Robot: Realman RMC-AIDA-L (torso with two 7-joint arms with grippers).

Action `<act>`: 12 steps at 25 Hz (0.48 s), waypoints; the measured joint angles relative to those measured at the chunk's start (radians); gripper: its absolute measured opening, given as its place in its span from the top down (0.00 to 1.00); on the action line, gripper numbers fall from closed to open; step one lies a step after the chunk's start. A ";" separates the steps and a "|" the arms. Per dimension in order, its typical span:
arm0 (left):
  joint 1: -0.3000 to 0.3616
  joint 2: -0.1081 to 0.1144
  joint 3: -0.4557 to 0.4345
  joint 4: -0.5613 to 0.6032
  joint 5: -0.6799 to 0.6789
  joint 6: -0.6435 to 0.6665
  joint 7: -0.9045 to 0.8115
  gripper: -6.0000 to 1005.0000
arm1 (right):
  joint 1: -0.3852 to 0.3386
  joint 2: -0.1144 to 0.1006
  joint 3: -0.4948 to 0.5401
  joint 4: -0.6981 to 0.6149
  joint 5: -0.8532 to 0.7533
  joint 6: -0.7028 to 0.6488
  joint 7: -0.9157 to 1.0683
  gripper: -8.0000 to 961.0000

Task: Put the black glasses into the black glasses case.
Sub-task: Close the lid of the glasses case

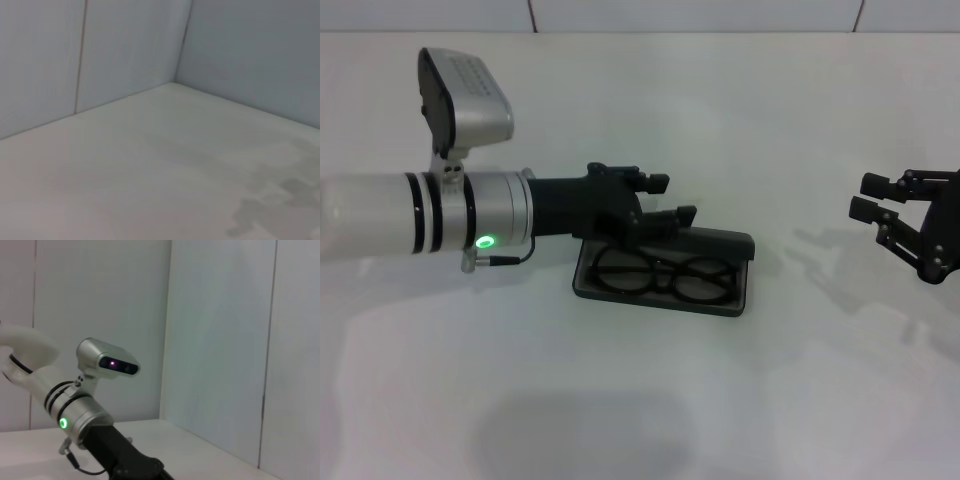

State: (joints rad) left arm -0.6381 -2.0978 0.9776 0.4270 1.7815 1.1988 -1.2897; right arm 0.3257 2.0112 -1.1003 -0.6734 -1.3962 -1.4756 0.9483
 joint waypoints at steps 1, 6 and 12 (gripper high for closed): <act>0.001 0.000 0.004 -0.005 -0.002 0.000 0.008 0.37 | 0.002 0.000 0.000 0.002 0.000 0.003 0.000 0.75; 0.006 -0.001 0.028 -0.024 0.000 0.001 0.049 0.38 | 0.004 0.000 0.000 0.003 -0.001 0.011 0.000 0.75; 0.015 -0.002 0.030 -0.033 -0.007 0.002 0.085 0.38 | 0.004 0.000 -0.001 0.003 -0.001 0.011 0.000 0.74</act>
State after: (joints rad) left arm -0.6232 -2.0998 1.0078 0.3942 1.7741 1.2008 -1.2049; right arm 0.3301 2.0110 -1.1009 -0.6702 -1.3975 -1.4641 0.9479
